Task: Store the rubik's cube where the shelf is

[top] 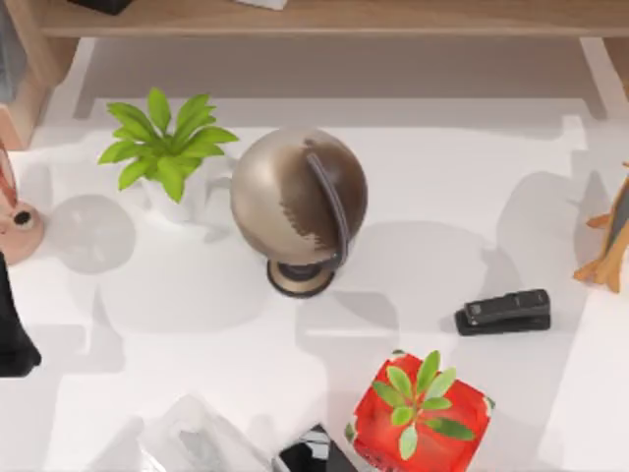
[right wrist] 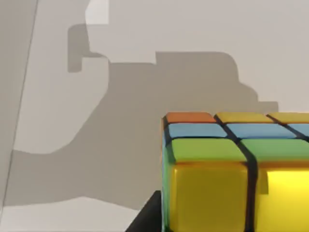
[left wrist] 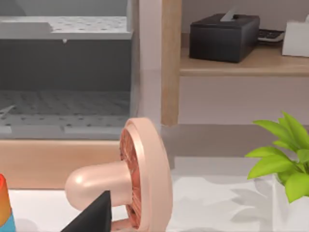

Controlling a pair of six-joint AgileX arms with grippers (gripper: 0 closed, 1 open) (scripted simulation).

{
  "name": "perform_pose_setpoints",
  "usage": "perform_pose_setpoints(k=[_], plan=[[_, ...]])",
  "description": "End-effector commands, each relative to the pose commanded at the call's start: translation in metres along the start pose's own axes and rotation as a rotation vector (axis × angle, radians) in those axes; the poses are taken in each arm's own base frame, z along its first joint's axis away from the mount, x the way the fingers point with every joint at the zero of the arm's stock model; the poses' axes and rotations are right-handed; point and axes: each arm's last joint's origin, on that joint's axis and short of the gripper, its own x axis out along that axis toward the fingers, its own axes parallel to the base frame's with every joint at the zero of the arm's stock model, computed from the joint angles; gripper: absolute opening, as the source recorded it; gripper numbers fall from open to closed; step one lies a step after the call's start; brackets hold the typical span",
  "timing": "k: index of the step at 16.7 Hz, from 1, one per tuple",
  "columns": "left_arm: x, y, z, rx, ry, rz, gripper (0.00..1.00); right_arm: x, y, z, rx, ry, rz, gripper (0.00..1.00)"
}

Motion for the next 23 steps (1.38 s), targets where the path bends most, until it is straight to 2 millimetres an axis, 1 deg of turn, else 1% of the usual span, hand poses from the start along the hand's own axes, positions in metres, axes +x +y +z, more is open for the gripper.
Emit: perform_pose_setpoints(k=[2, 4, 5, 7, 9, 10, 11, 14, 15, 16, 21, 23], plan=[[0.0, 0.0, 0.0, 0.0, 0.0, 0.0, 1.0, -0.031, 0.007, 0.005, -0.014, -0.051, -0.003, 0.0], [0.0, 0.0, 0.0, 0.0, 0.0, 0.0, 1.0, -0.058, 0.019, 0.011, -0.048, -0.098, 0.0, 0.0], [0.0, 0.0, 0.0, 0.0, 0.0, 0.0, 1.0, -0.067, 0.026, 0.014, -0.067, -0.113, 0.003, 0.0], [0.0, 0.0, 0.0, 0.0, 0.0, 0.0, 1.0, -0.078, 0.034, 0.016, -0.097, -0.124, 0.008, 0.0], [0.0, 0.0, 0.0, 0.0, 0.0, 0.0, 1.0, -0.075, 0.031, 0.016, -0.099, -0.107, 0.007, 0.0], [0.0, 0.0, 0.0, 0.0, 0.0, 0.0, 1.0, -0.067, 0.027, 0.015, -0.088, -0.087, 0.005, 0.0], [0.0, 0.0, 0.0, 0.0, 0.0, 0.0, 1.0, -0.055, 0.02, 0.013, -0.072, -0.062, 0.004, 0.0], [0.0, 0.0, 0.0, 0.0, 0.0, 0.0, 1.0, -0.012, 0.002, 0.006, -0.019, 0.019, 0.006, 0.0], [0.0, 0.0, 0.0, 0.0, 0.0, 0.0, 1.0, -0.003, -0.001, 0.006, -0.01, 0.032, 0.004, 0.0], [0.0, 0.0, 0.0, 0.0, 0.0, 0.0, 1.0, 0.001, -0.002, 0.006, -0.007, 0.035, 0.002, 0.0], [0.0, 0.0, 0.0, 0.0, 0.0, 0.0, 1.0, 0.002, 0.0, 0.007, -0.01, 0.038, 0.007, 0.0], [0.0, 0.0, 0.0, 0.0, 0.0, 0.0, 1.0, -0.004, 0.0, 0.005, -0.01, 0.033, -0.005, 0.0]])
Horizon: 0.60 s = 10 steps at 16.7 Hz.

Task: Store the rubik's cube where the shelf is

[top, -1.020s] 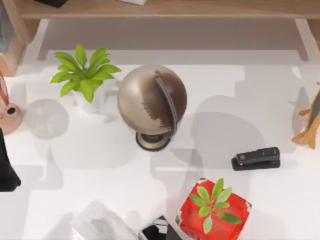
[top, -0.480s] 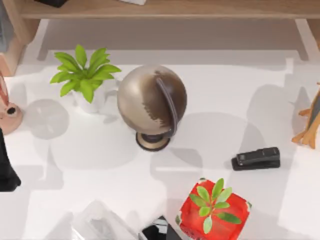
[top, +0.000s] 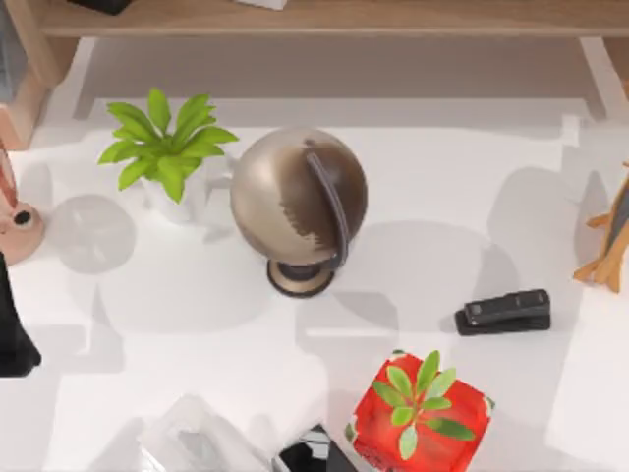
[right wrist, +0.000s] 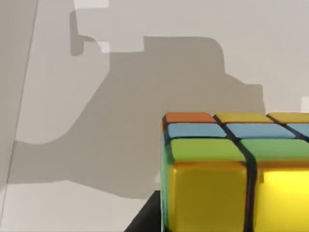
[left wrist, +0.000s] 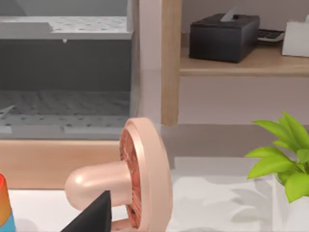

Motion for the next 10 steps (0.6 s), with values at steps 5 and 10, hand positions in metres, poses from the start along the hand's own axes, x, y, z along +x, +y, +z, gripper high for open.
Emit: perform_pose_setpoints(k=[5, 10], plan=[[0.0, 0.0, 0.0, 0.0, 0.0, 0.0, 1.0, -0.047, 0.021, -0.006, -0.03, -0.083, -0.104, 0.0], [0.0, 0.0, 0.0, 0.0, 0.0, 0.0, 1.0, -0.087, 0.111, -0.007, -0.168, -0.284, -0.224, 0.0]])
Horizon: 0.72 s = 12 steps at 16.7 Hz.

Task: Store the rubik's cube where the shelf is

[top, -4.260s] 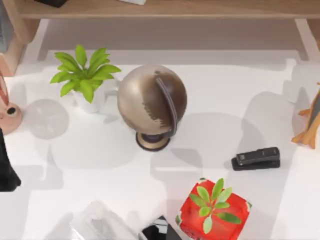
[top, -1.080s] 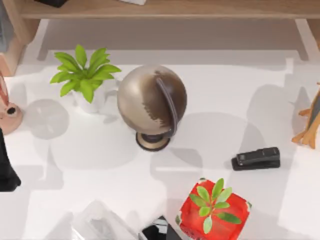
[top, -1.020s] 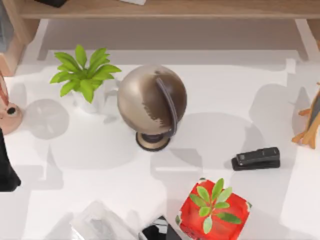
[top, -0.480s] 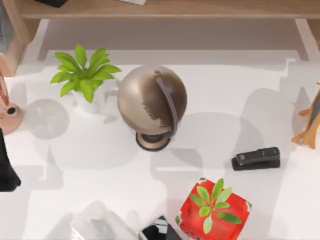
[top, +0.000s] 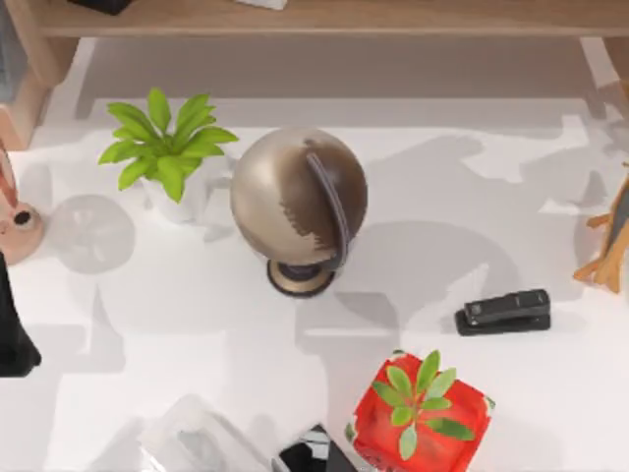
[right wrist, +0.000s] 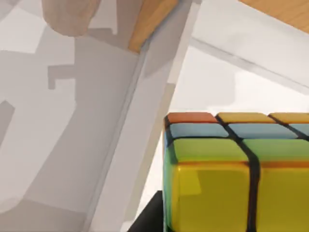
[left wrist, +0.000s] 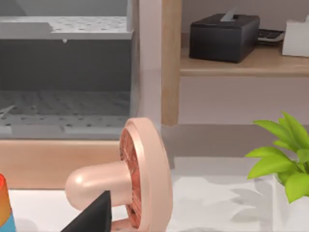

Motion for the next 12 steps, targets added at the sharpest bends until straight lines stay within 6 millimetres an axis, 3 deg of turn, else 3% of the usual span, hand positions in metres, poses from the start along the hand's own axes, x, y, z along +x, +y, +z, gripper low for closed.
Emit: perform_pose_setpoints(k=[3, 7, 12], plan=[[0.0, 0.0, 0.0, 0.0, 0.0, 0.0, 1.0, 0.008, 0.075, 0.003, -0.096, -0.136, -0.01, 0.0], [0.0, 0.0, 0.0, 0.0, 0.0, 0.0, 1.0, 0.039, 0.17, -0.012, -0.176, -0.359, -0.015, 0.0], [0.0, 0.0, 0.0, 0.0, 0.0, 0.0, 1.0, 0.076, 0.257, -0.046, -0.152, -0.661, -0.018, 0.0]])
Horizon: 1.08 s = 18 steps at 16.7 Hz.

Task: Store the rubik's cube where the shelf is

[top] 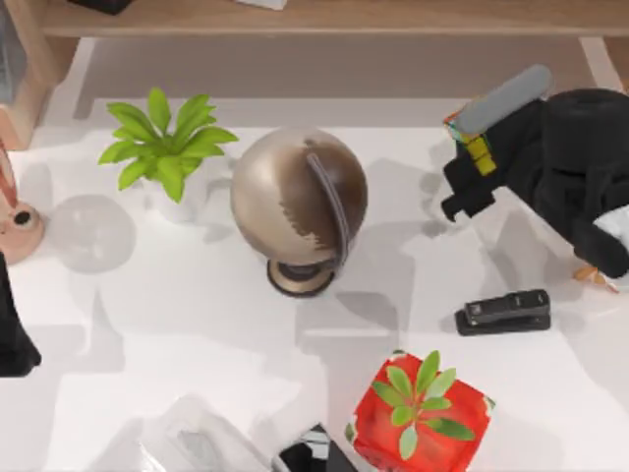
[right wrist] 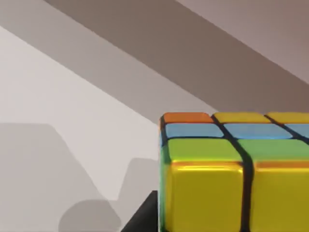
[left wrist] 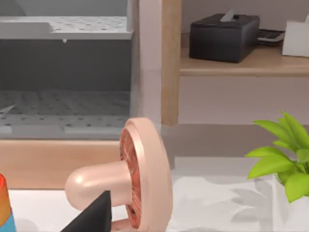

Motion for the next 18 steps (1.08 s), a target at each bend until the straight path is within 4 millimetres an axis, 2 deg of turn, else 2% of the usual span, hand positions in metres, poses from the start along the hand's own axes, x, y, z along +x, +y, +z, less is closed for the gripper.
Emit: perform_pose_setpoints(k=[2, 4, 6, 9, 12, 18], plan=[[0.0, 0.0, 0.0, 0.0, 0.0, 0.0, 1.0, 0.0, 0.021, -0.013, 0.05, -0.095, -0.027, 0.0], [0.0, 0.0, 0.0, 0.0, 0.0, 0.0, 1.0, 0.0, 0.026, -0.018, 0.126, -0.193, -0.082, 0.0], [0.0, 0.0, 0.0, 0.0, 0.0, 0.0, 1.0, 0.0, 0.018, -0.014, 0.221, -0.304, -0.16, 0.0], [0.0, 0.0, 0.0, 0.0, 0.0, 0.0, 1.0, 0.001, -0.009, 0.0, 0.363, -0.471, -0.288, 0.0], [0.0, 0.0, 0.0, 0.0, 0.0, 0.0, 1.0, -0.001, -0.03, 0.008, 0.44, -0.561, -0.362, 0.0], [0.0, 0.0, 0.0, 0.0, 0.0, 0.0, 1.0, -0.001, -0.028, 0.008, 0.439, -0.558, -0.355, 0.0]])
